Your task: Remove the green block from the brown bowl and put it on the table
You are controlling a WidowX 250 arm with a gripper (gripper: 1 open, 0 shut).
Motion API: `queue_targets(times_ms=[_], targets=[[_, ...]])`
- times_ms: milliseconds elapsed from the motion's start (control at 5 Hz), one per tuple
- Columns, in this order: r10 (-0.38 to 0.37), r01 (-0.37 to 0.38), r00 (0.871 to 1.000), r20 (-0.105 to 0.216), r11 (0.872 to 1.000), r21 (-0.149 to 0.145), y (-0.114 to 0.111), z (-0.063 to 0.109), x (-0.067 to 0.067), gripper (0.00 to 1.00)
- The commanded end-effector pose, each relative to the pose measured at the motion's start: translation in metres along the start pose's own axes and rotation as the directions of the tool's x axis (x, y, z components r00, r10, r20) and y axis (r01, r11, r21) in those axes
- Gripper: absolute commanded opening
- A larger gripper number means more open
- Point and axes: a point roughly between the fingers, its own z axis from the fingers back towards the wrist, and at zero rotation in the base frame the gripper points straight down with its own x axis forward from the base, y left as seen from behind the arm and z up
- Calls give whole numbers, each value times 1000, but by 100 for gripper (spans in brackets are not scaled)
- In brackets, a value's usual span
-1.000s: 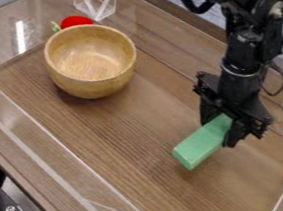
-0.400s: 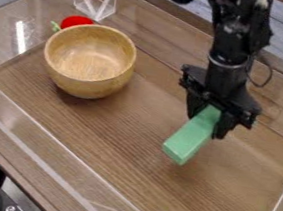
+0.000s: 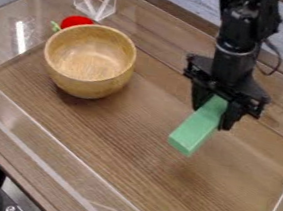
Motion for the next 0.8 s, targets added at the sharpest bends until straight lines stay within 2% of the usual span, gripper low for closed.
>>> queue_targets(times_ms=[0,400,600], targets=[[-22,22,998,64,1000,-9,-11,22,12,0],[-88,89,995,55,996,-16,-23,1,20,0],[-77,78,996,48,997,-15,-28,-21,27,0]])
